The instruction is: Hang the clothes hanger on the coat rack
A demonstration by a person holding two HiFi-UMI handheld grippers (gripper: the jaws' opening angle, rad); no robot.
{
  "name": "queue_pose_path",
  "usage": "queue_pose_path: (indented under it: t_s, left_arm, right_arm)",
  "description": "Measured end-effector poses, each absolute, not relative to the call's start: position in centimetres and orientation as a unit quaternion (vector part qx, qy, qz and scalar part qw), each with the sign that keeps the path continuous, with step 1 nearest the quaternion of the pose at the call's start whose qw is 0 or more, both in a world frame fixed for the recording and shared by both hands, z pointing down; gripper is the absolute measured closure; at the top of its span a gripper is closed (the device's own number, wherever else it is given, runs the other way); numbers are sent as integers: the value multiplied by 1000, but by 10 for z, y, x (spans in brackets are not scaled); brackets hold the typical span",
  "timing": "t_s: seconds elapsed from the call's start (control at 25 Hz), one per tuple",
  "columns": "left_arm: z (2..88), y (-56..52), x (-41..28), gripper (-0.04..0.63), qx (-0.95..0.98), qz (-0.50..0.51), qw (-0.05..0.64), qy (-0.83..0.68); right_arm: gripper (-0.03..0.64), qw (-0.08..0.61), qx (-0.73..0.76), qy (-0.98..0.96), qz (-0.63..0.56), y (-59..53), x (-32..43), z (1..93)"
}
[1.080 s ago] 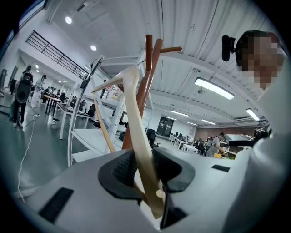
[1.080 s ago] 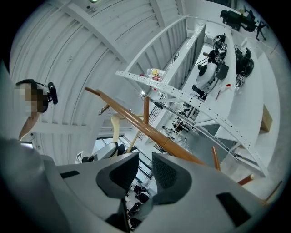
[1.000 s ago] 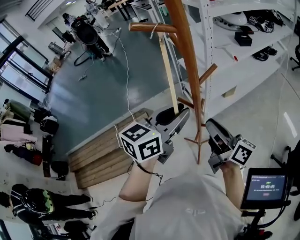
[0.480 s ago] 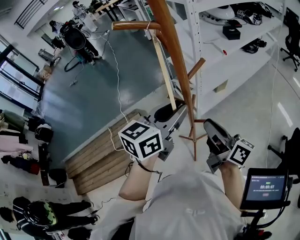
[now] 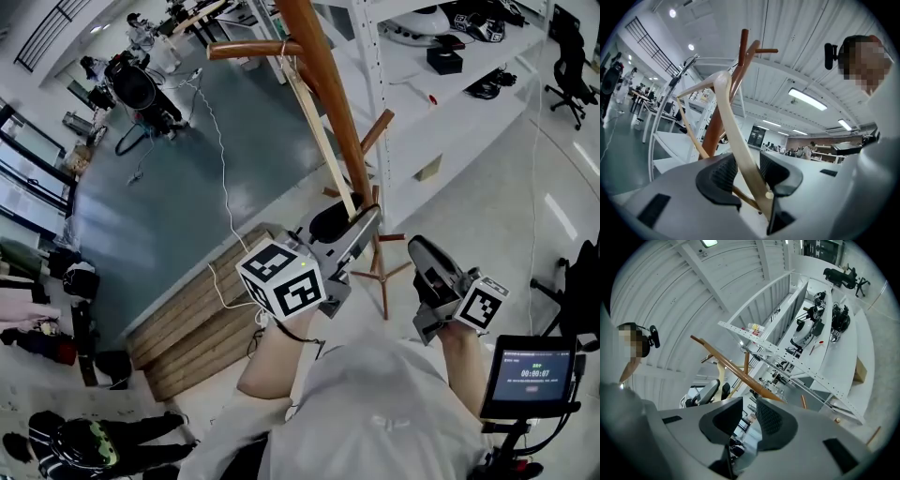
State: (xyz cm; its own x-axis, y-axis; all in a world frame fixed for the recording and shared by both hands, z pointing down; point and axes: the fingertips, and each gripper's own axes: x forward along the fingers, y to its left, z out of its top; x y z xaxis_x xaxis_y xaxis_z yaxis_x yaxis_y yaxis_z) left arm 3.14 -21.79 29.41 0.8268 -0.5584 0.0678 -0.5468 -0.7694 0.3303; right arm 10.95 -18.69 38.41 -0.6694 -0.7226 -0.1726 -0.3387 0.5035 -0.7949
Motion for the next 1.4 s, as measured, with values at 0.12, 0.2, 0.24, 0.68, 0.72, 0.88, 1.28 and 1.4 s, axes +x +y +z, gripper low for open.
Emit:
queue_pose_path:
  t_s: [0.12,0.2,0.24,0.68,0.72,0.88,1.28,1.4]
  left_arm:
    - [285,-215,37,442,945,-45,170,-274]
    - [277,-214,35,419,945,-72,171,-271]
    - [274,-213,34,398,944,-84,175,-268]
    - [253,-199,7,321,931,-174,197,-253]
    - [252,-198,5,318,931,-177,195,-252]
    - [253,-198,-3,319,928,-181,192,-263]
    - [253,-197,-34,319,910,-221,192,-293]
    - [253,-194,-49,319,903,-232,191,-306]
  right_arm:
    - [520,251,-322,831,-377,-187,111,382]
    - [520,251,-324,831,-377,-186,111,382]
    - [520,251,-324,831,-377,-185,111,382]
    - [520,250,-324,834,-371,-171,101,374]
    - [520,250,-323,834,-371,-170,100,374]
    - [520,250,-320,836,-369,-168,96,373]
    - [520,254,-304,843,-364,-168,91,371]
    - [520,247,-293,847,-368,-168,82,373]
